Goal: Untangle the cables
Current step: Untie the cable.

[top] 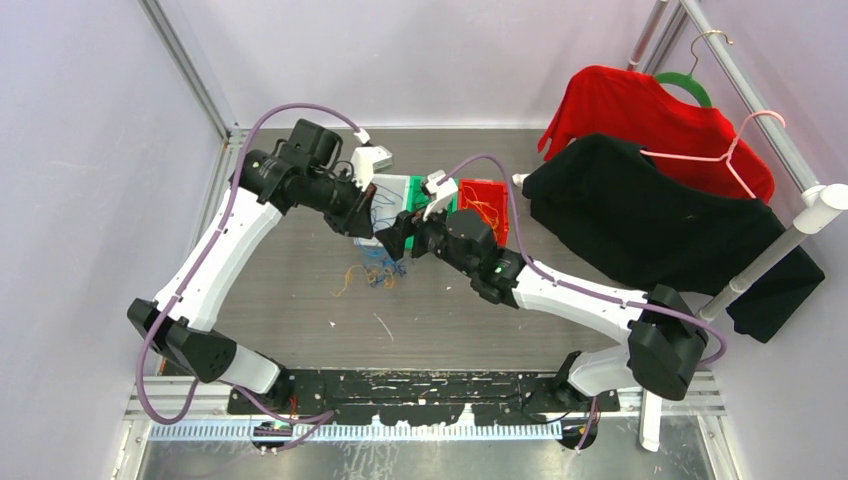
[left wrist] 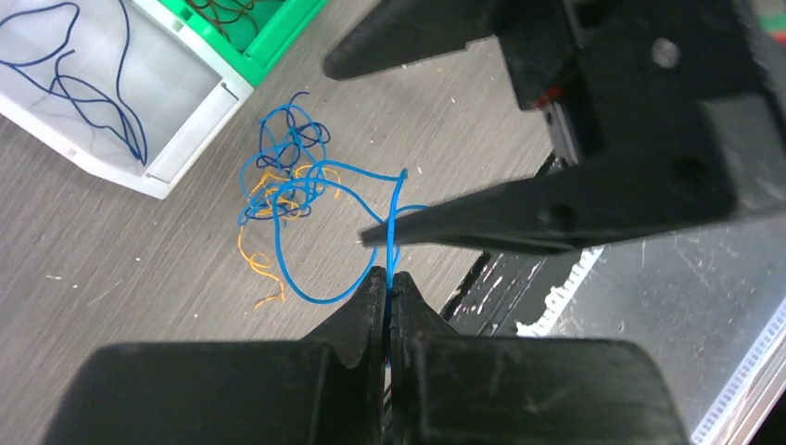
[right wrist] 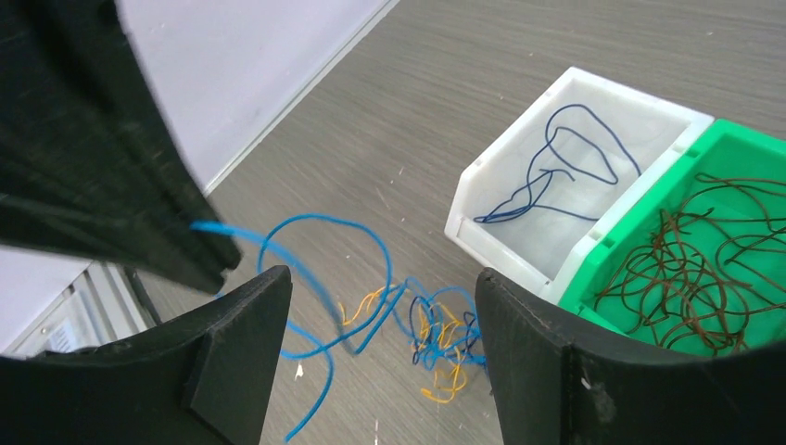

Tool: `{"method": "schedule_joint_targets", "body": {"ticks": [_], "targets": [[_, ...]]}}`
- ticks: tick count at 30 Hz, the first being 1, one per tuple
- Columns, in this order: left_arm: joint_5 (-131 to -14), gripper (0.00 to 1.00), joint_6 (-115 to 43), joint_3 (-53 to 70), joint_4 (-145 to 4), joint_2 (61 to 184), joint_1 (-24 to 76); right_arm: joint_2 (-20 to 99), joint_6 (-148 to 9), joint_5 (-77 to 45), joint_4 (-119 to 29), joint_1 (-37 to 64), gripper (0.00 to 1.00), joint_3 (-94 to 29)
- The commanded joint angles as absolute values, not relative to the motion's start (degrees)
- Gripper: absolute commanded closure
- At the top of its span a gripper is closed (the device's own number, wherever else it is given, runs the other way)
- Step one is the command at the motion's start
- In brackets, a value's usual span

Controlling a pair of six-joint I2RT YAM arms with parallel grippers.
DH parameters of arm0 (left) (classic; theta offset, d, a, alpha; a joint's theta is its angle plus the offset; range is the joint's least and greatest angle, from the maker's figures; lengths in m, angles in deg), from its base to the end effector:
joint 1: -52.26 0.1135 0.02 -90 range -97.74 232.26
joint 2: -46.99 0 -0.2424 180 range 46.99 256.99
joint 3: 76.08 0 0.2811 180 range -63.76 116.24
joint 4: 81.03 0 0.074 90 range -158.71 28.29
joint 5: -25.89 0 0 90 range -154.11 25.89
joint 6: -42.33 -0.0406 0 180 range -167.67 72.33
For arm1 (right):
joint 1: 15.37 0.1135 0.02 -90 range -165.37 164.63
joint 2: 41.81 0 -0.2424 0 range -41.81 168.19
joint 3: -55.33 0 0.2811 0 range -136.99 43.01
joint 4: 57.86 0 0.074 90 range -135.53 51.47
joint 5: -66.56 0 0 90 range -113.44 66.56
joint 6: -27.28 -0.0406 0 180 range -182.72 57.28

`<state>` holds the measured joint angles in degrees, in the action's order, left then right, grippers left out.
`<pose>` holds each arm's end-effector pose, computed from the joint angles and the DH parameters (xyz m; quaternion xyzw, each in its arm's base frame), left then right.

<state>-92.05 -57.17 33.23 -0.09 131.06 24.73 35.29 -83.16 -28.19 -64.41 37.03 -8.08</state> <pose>0.2671 -0.1607 0.3837 0.3620 0.8567 -0.2727 0.2465 0.2178 0.2773 0.2690 -0.1799 0.7277 0.3675 0.5505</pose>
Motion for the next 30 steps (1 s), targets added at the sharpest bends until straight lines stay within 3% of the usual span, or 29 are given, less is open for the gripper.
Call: {"method": "schedule_joint_targets", "body": {"ticks": [1,7,13,22,30], "targets": [[-91.36,1.0,-61.44,39.46,5.26,128.66,22.48,36.09,-81.88,-31.79,-69.4,37.27,0.23,-11.09],[-92.8,1.0,-62.84,50.14,11.21,131.07,19.9,38.11,-83.78,-34.61,-77.29,37.34,0.24,-9.69],[-94.53,1.0,-67.53,65.97,17.56,136.01,18.86,43.35,-86.13,-27.45,-77.82,37.39,0.25,-14.24],[-90.32,1.0,-70.52,76.53,10.48,136.77,18.87,46.08,-89.52,-29.98,-80.31,37.45,0.27,-9.36],[-85.33,1.0,-70.06,76.73,-0.64,133.49,18.91,50.14,-92.85,-31.28,-82.27,37.45,0.33,-5.64]]}}
